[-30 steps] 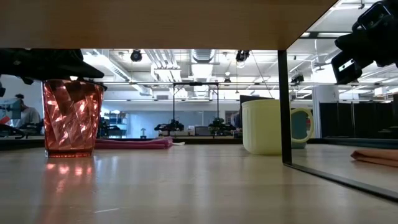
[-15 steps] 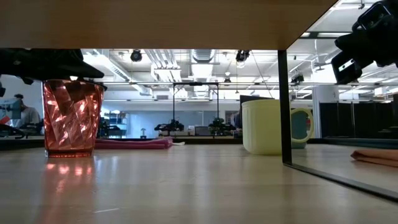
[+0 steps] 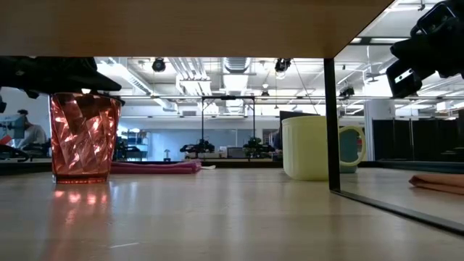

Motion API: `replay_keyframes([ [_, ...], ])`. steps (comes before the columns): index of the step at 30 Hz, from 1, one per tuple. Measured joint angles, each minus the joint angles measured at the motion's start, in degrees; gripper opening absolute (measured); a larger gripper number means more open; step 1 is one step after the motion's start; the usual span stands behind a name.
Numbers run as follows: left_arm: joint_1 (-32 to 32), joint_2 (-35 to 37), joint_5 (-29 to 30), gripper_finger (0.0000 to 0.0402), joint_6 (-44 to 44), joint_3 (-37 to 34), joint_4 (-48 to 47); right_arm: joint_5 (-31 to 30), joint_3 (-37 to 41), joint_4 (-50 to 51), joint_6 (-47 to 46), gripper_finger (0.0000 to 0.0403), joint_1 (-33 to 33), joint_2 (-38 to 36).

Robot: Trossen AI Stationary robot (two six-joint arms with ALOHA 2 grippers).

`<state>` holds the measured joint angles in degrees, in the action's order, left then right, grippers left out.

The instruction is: Stack small to large cups/mugs on shelf

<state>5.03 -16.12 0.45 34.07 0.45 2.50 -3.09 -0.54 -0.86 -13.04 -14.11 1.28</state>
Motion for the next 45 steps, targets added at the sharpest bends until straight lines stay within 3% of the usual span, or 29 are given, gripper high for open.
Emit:
replay_keyframes([
  [5, -0.01, 0.0, 0.0, 0.0151, 0.0, 0.01, 0.02, 0.0, 0.0, -3.08, -0.58, 0.0013, 0.0, 0.0],
  [8, 0.0, 0.0, 0.0, 0.0151, 0.0, 0.01, 0.02, -1.07, 0.0, -7.38, -6.23, 0.0013, 0.13, 0.1],
  [13, -0.01, 0.02, 0.0, 0.0151, 0.0, 0.01, 0.01, -10.97, -0.02, -14.65, -15.07, 0.0013, 0.15, 0.64],
  [15, 0.0, 0.0, 0.0, 0.0151, 0.01, 0.02, 0.01, -13.38, -0.02, -16.12, -21.42, 0.0013, 0.17, 0.61],
  [18, -0.02, 0.02, 0.0, 0.0151, 0.02, 0.0, 0.0, -11.63, -0.01, -17.45, -38.56, 0.0013, 0.13, 0.63],
  [20, -0.02, 0.02, 0.0, 0.0151, 0.0, 0.01, 0.01, -11.18, -0.02, -18.28, -42.48, 0.0013, 0.13, 1.0],
  [25, 0.0, 0.02, 0.0, 0.0151, 0.0, 0.01, 0.0, -13.53, -0.01, -20.28, -40.98, 0.0013, 0.15, 1.16],
  [32, 0.0, -0.02, 0.0, 0.0151, 0.01, 0.02, -0.01, -22.82, 0.0, -32.51, -40.44, 0.0013, 0.15, 1.51],
  [37, 0.0, 0.03, 0.0, 0.0151, 0.0, 0.02, -0.02, -23.08, -0.01, -32.1, -39.2, 0.0013, 0.15, 1.82],
  [42, -0.02, 0.02, 0.0, 0.0151, 0.02, 0.02, 0.0, -30.0, 0.0, -30.93, -36.44, 0.0013, 0.17, 2.37],
  [45, -0.01, -0.01, 0.0, 0.0151, 0.0, 0.02, -0.04, -29.28, 0.0, -31.02, -36.08, 0.0013, 0.15, 2.94],
])
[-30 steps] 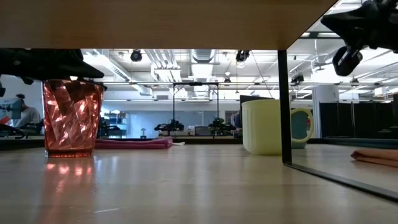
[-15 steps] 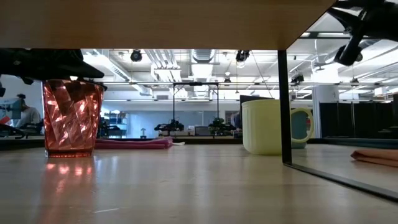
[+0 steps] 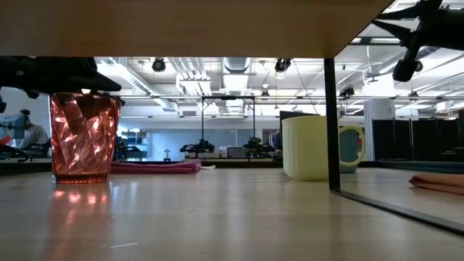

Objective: Stack small to large cups/mugs on shelf
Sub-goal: Put the yellow mug on the shelf

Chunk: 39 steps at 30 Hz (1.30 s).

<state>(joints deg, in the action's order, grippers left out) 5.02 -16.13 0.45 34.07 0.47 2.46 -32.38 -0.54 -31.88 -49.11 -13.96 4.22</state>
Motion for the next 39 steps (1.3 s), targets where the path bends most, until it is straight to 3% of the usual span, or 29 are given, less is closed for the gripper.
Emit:
replay_keyframes([
  [8, 0.01, 0.02, 0.0, 0.0151, 0.01, 0.0, 0.04, 8.3, 0.0, -0.25, 2.21, 0.0013, -0.01, 1.23],
  [14, 0.0, 0.03, 0.0, 0.0151, 0.01, 0.0, 0.05, 8.8, 0.0, 0.99, 6.46, 0.0014, 0.0, 1.6],
  [17, -0.01, 0.03, 0.0, 0.0151, 0.02, -0.02, 0.06, 8.8, -1.4, 7.51, 5.0, 0.0032, 0.16, 3.25],
  [21, 0.0, 0.03, 0.0, 0.0151, 0.0, -0.02, 0.06, 8.81, -8.95, 23.27, 2.45, 0.0092, 0.63, 7.93],
  [26, 0.02, -0.02, 0.0, 0.0151, 0.0, -0.01, 0.06, 7.27, -24.43, 41.6, 11.71, 0.0178, 0.63, 17.69],
  [30, 0.02, 0.03, 0.0, 0.0151, 0.02, 0.0, 0.08, 3.74, -37.46, 65.17, 9.76, 0.0212, 2.31, 29.16],
  [34, 0.02, -0.02, 0.0, 0.0151, 0.0, -0.01, 0.05, 13.1, -45.89, 79.75, -1.09, 0.0223, 6.59, 42.83],
  [36, -0.01, 0.01, 0.0, 0.0151, 0.02, 0.0, 0.03, 18.38, -48.52, 80.43, -3.74, 0.0224, 8.46, 49.71],
  [39, -0.01, 0.03, 0.0, 0.0151, 0.02, 0.0, 0.02, 21.09, -52.72, 80.89, -3.78, 0.0224, 10.43, 59.42],
])
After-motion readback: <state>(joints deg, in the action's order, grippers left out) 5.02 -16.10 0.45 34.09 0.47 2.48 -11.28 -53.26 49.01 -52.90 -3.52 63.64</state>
